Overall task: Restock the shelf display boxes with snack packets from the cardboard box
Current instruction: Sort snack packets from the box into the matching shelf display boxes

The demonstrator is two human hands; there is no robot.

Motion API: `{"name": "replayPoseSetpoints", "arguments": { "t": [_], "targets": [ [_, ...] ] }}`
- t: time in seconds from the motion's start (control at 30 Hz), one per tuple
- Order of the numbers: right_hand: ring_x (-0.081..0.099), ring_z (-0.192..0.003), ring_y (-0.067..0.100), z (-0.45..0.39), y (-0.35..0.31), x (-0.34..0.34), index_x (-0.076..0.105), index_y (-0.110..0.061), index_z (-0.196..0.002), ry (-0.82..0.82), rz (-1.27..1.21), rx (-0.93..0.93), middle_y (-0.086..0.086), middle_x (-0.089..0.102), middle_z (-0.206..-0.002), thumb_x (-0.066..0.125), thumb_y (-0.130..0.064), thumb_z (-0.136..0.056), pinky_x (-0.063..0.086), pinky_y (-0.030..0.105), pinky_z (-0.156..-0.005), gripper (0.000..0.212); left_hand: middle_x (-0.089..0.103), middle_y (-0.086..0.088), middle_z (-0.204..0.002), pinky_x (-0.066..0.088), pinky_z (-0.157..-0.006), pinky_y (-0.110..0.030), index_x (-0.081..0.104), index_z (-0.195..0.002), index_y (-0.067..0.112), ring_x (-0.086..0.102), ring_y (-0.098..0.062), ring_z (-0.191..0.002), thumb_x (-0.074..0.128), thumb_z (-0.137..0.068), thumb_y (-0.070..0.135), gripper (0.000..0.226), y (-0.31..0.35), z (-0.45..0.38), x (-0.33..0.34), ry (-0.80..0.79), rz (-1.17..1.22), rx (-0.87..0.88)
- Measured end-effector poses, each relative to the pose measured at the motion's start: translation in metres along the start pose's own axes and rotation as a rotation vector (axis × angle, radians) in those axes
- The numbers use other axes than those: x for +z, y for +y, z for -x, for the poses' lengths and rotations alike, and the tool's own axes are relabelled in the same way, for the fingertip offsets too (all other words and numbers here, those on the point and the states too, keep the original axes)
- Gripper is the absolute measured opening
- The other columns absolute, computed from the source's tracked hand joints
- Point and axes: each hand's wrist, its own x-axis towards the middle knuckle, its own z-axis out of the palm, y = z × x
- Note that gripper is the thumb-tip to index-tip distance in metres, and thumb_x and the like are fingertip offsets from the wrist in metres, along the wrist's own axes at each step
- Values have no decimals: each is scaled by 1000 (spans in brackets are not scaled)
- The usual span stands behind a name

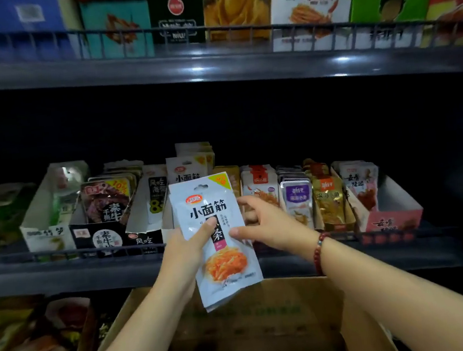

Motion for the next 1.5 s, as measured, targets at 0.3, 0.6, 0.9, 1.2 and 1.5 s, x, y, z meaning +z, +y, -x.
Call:
{"name": "replayPoseSetpoints", "arguments": {
  "t": [0.3, 0.6, 0.9, 1.2, 1.5],
  "targets": [
    [67, -91, 12, -80, -21, 21, 53, -15, -120, 71, -194, 58, 1, 68, -111, 66, -16, -88, 56, 25, -72, 35, 67, -3, -117, 54, -86, -37, 52, -123, 19, 67, -18, -97, 51, -98, 37, 32, 15, -51, -38, 59, -262, 176],
    [60, -106, 27, -175, -35, 21, 44, -16, -134, 545, -156, 60, 8, 61, -123, 64, -20, -91, 53, 39, -86, 48, 30, -3, -156, 7, -117, -32, 31, -151, 16, 22, -15, -146, 20, -90, 49, 70, -45, -76, -100, -2, -1382, 605],
    [58, -92, 24, -197, -22, 41, 50, -8, -118, 377, 415, 242, 12, 58, -117, 59, -20, -91, 47, 30, -68, 30, 49, -8, -145, 24, -109, -44, 51, -139, 10, 47, -24, -133, 34, -90, 40, 60, -48, -81, -104, 2, -1452, 633],
    [55, -112, 29, -188, -10, 38, 39, 1, -136, 303, 445, 246, 19, 49, -132, 67, -26, -86, 50, 33, -92, 63, 22, 3, -159, 0, -113, -23, 29, -152, 20, 21, -11, -147, 15, -88, 50, 73, -47, -80, -102, 19, -1415, 653],
    [59, -92, 22, -195, -3, 35, 1, -14, -152, 323, 425, 159, 13, 56, -128, 70, -28, -83, 52, 28, -74, 99, 36, -4, -154, 13, -114, -31, 41, -147, 14, 35, -18, -142, 22, -86, 47, 72, -49, -81, -104, 22, -1400, 646]
  ]
}}
